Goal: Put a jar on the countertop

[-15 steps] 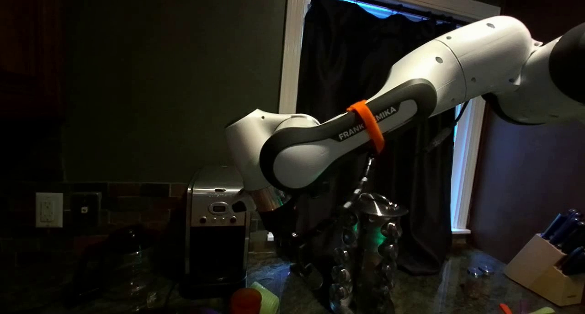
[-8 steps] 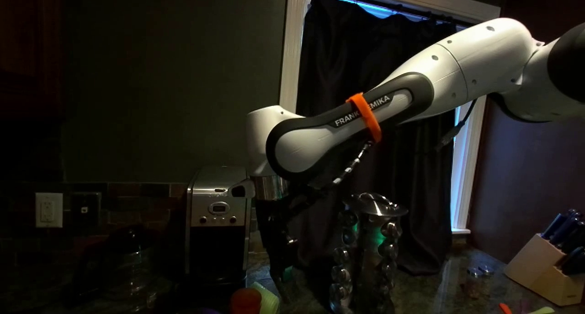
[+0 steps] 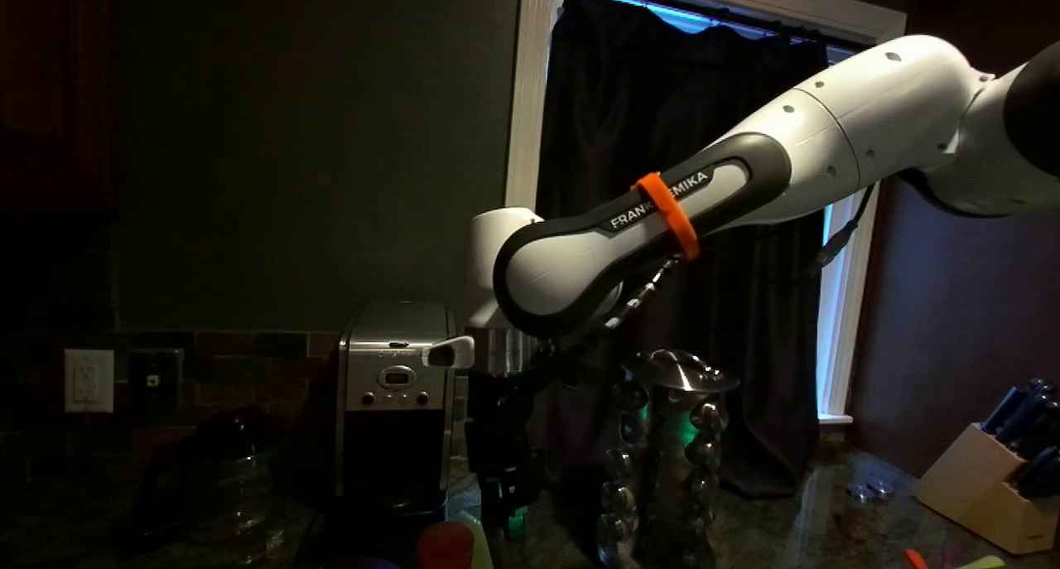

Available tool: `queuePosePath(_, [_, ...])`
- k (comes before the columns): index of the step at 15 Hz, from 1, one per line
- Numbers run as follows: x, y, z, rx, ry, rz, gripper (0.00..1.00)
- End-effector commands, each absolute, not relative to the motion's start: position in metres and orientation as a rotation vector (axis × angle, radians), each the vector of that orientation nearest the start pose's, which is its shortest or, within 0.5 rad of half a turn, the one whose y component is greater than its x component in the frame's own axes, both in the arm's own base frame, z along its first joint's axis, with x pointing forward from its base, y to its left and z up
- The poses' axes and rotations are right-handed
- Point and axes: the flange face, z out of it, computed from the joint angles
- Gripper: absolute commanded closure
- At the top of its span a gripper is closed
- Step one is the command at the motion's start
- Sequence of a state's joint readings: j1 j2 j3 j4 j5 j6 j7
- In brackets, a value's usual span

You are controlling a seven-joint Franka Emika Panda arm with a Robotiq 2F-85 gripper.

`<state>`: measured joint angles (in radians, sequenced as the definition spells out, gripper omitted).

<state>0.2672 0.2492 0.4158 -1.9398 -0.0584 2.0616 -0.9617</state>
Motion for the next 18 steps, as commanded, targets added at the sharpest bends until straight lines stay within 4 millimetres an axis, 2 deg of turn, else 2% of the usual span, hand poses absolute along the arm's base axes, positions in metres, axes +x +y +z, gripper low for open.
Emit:
queuePosePath(1, [0.468, 0.368, 0.358, 2.124, 2.403, -0.136, 0.74])
queuePosePath(9, [0.479, 0.368, 0.313, 2.116, 2.634, -0.032, 0.74])
queuePosePath(13, [0.48, 0.366, 0.29, 2.102, 2.756, -0.038, 0.74])
queuePosePath(18, [0.477, 0.369, 0.272, 1.909, 2.934, -0.01, 0.74])
